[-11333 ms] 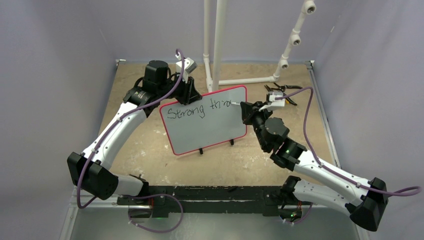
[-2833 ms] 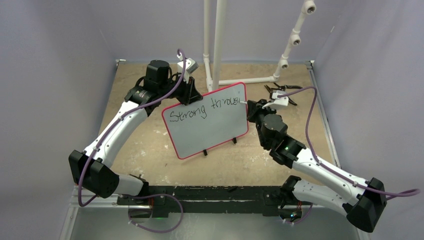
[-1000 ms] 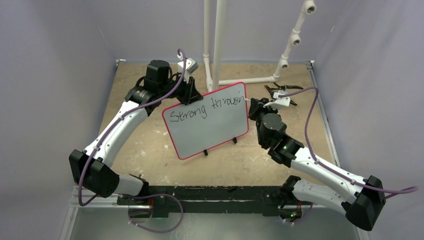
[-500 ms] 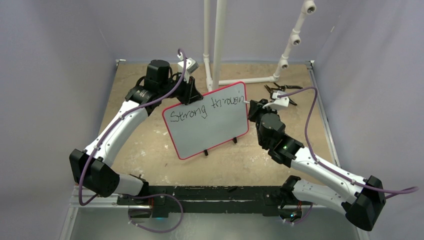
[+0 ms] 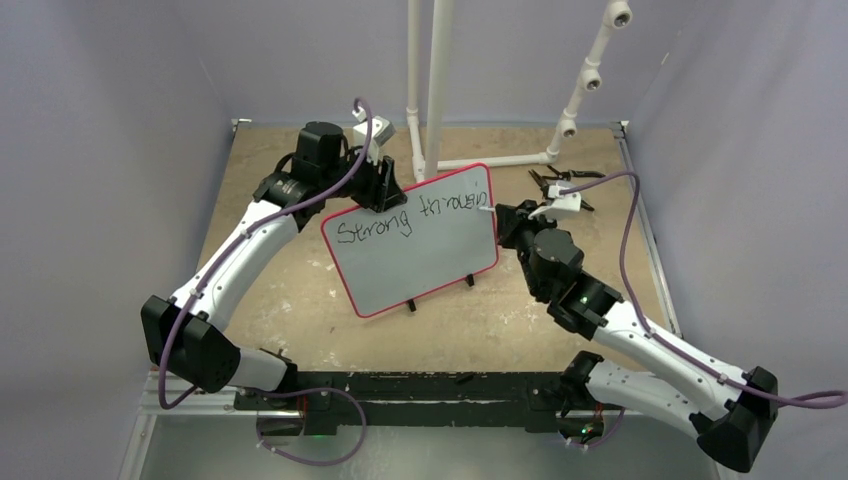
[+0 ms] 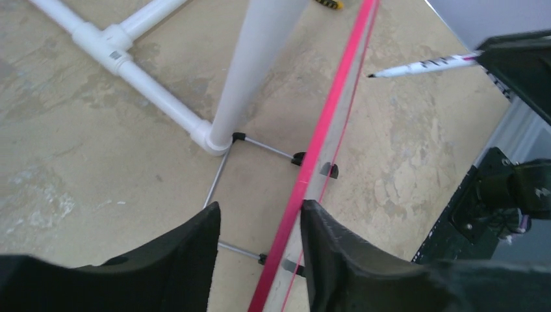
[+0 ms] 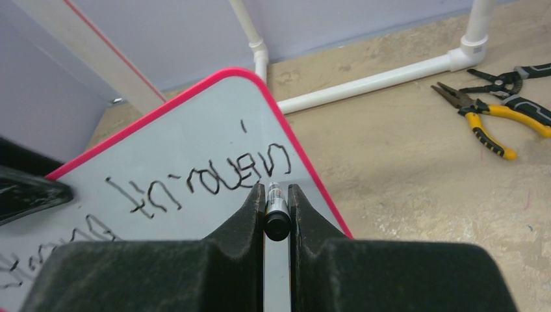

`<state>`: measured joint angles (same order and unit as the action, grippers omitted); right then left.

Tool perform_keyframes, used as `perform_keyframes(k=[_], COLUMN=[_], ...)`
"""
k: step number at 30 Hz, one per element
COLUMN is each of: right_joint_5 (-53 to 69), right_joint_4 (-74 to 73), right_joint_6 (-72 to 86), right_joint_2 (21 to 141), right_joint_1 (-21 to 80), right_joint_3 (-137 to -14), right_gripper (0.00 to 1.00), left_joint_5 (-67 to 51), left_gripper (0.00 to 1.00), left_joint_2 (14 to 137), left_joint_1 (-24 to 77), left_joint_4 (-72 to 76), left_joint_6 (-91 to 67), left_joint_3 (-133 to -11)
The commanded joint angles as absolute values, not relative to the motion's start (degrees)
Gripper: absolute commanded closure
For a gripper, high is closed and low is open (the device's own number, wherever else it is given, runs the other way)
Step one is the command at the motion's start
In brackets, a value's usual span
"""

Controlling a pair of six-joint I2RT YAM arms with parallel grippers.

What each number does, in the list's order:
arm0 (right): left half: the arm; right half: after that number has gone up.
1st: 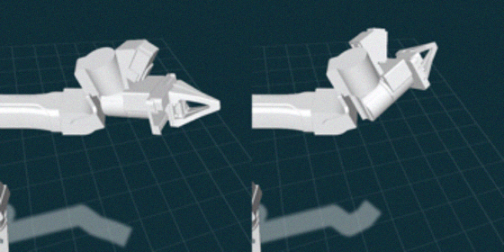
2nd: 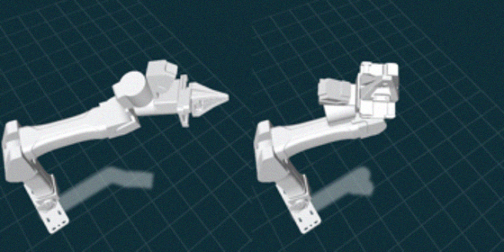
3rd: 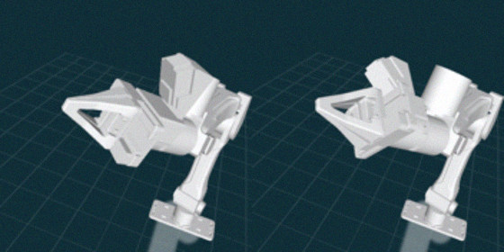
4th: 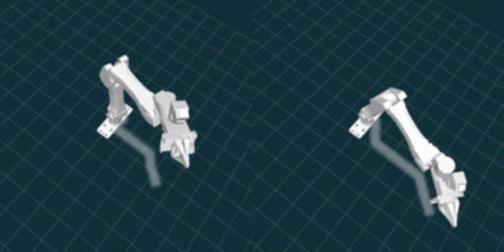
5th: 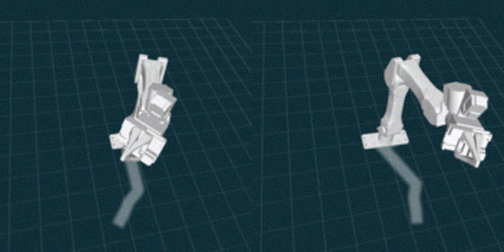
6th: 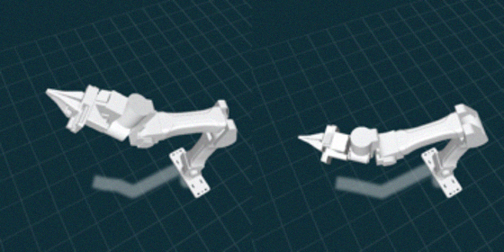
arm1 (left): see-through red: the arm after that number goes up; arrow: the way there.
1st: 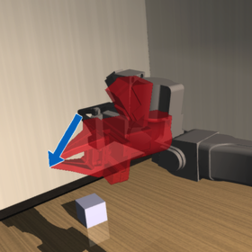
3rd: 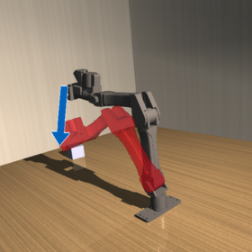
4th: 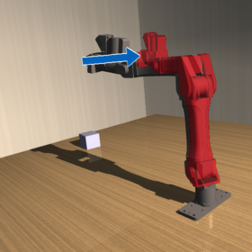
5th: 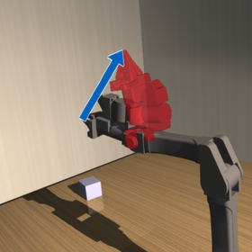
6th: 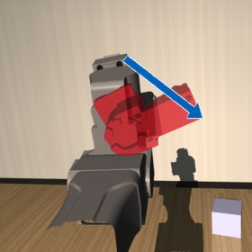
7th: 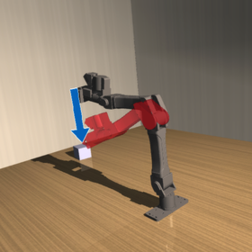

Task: Write a sentence on the whiteboard

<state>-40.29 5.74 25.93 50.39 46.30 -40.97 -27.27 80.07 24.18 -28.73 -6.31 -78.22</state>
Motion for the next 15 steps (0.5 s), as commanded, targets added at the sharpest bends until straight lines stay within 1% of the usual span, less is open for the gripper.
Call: perform_keyframes(k=[1, 3, 6, 11, 15], right_joint_5=[-32.7, -29.9, -24.7, -20.1, -24.6], right_joint_4=[2.4, 1.8, 1.9, 2.8, 5.8], right_joint_6=[26.6, 27.8, 29.6, 32.7, 35.2], right_joint_2=[46.2, 44.4, 42.6, 43.8, 46.3], right_joint_1=[46.1, 46.2, 46.3, 48.4, 57.0], right_joint_3=[-44.1, -43.7, -42.6, -41.8, -41.4], right_gripper=[1.0, 1.0, 1.0, 1.0, 1.0], left_joint_5=[-19.4, -17.5, -13.3, -4.4, 3.4], left_gripper=[0.45, 0.35, 0.26, 0.23, 0.21], left_joint_2=[79.5, 78.9, 77.5, 73.7, 69.5], left_joint_1=[24.2, 24.1, 24.1, 23.8, 23.5], left_joint_4=[-28.9, -29.3, -30.3, -33.8, -37.5], left_joint_6=[-10.0, -11.2, -12.8, -17.8, -23.8], left_joint_3=[-78.7, -79.3, -80.0, -80.9, -79.6])
